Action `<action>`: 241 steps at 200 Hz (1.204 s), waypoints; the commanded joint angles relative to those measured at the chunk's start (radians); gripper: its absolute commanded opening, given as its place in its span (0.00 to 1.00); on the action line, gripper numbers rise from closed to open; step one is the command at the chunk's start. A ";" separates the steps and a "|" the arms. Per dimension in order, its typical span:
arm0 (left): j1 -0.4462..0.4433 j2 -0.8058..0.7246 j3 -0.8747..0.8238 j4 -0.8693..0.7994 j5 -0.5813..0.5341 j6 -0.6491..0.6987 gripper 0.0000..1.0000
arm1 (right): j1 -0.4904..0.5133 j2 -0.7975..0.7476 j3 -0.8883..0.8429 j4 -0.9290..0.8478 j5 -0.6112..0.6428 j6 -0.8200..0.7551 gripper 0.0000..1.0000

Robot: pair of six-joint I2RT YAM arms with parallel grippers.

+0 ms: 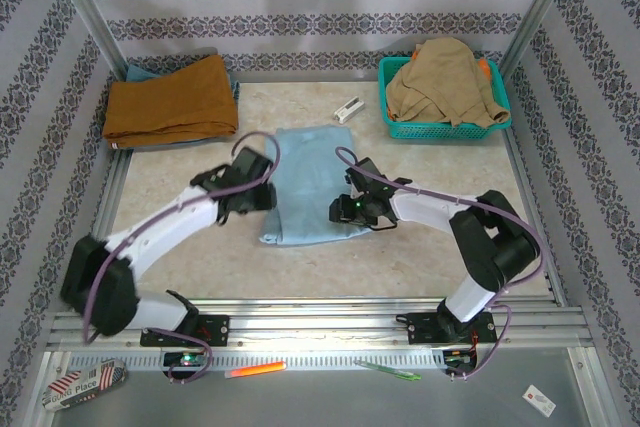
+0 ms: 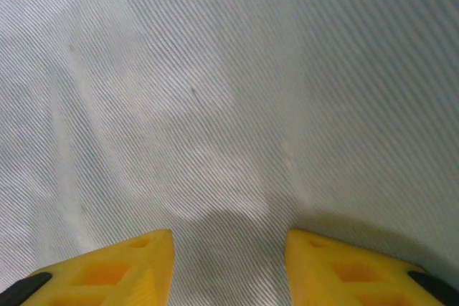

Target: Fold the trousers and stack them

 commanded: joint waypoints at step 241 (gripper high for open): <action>0.199 -0.241 -0.427 0.192 0.133 -0.171 0.44 | -0.133 0.307 0.437 -0.269 0.012 -0.143 0.21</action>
